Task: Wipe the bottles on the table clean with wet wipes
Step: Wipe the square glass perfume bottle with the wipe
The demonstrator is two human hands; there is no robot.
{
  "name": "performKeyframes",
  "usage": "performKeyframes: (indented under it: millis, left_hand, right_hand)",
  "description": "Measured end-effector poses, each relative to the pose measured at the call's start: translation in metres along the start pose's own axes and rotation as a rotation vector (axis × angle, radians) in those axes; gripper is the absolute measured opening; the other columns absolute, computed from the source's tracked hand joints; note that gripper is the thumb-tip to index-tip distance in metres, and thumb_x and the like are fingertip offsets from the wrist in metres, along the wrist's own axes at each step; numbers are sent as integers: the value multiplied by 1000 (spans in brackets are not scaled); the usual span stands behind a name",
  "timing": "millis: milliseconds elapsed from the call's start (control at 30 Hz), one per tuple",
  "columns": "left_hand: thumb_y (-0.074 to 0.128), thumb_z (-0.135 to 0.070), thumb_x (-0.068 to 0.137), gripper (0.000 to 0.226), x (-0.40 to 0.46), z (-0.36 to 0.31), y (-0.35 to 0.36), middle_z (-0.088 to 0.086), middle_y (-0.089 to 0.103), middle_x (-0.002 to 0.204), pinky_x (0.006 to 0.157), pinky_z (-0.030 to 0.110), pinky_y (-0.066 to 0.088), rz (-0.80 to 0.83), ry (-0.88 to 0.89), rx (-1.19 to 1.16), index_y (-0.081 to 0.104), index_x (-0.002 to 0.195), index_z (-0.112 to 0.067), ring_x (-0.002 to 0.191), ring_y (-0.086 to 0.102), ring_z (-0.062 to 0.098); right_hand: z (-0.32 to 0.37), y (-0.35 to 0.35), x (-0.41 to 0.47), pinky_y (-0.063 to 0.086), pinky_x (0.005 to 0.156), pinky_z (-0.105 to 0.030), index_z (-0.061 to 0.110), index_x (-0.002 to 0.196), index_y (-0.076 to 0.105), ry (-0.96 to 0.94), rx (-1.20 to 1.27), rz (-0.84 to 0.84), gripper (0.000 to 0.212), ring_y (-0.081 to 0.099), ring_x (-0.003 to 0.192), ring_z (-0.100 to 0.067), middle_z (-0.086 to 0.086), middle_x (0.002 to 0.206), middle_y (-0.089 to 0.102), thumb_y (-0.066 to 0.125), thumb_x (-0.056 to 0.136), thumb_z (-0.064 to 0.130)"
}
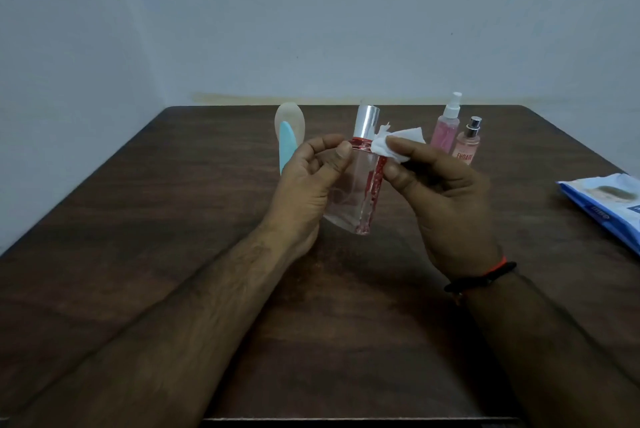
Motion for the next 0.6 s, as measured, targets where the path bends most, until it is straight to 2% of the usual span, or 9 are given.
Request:
performKeyframes:
  millis: [100,167,233,300,400,467,500,567,600]
  left_hand:
    - [66,-42,80,52,-1,-1,2,2,72,115,97,43,54,-4,27,50,63,124,-14,110,67,17]
    - [64,-40,85,46,0,-2,3,3,71,119,99,42,53,9,52,67,64,124,-14,115,65,20]
    - [62,-36,91,40,0,-5,4,4,70,121,98,40,53,30,74,83,64,125,-15,116,65,19]
    - [59,-37,93,42,-1,-7,6,5,69,125,102,42,51,79,84,93,62,130,-15,120,63,21]
    - [62,-43,87,62,-5,-4,15,5,64,132,108,43,47,196,51,99,52,142,-14,125,59,21]
    - [73,-38,82,73,-8,0,23,5,63,132,105,41,48,260,19,90,47,145,-13,124,59,23]
    - [77,-31,82,71,-9,0,26,5,64,129,99,39,50,278,15,84,48,144,-13,119,60,23]
    - [70,-19,86,59,-12,-2,30,7,64,126,91,38,51,304,12,42,51,141,-10,114,61,22]
    - [63,-18,89,53,-13,-3,32,9,63,129,91,42,52,319,3,6,52,140,-10,115,61,25]
  right_hand:
    - [13,5,-4,51,99,-27,11,119,63,-142,-152,35,35,65,113,-10,9,111,71,67,87,-1]
    - [18,10,-6,50,100,-33,6,118,65,-250,-290,72,28,64,116,-18,-4,116,69,65,91,-1]
    - [17,11,-6,50,100,-40,3,119,66,-291,-366,98,25,62,117,-23,-9,118,67,63,94,3]
    - [15,12,-5,50,99,-39,4,122,65,-294,-405,103,27,61,116,-23,-5,118,66,61,96,8]
    - [13,11,-4,50,97,-31,8,126,64,-261,-388,74,31,62,113,-20,4,115,67,62,95,12]
    - [12,7,-3,51,94,-28,9,127,63,-231,-352,45,33,64,110,-20,5,111,68,64,94,11]
    - [11,6,-3,52,93,-29,9,127,63,-222,-347,39,34,65,108,-20,4,110,68,65,93,11]
    - [10,6,-3,54,90,-32,8,128,63,-216,-358,45,35,66,105,-23,0,107,70,66,93,10]
    - [9,7,-3,56,88,-33,7,128,63,-209,-363,51,34,66,103,-25,-3,107,70,66,94,10]
Point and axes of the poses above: each hand's wrist, its own x-axis towards the middle knuckle, its own y-axis out of the palm, z = x × y, the point moved 10 cm from there along x, towards the middle knuckle
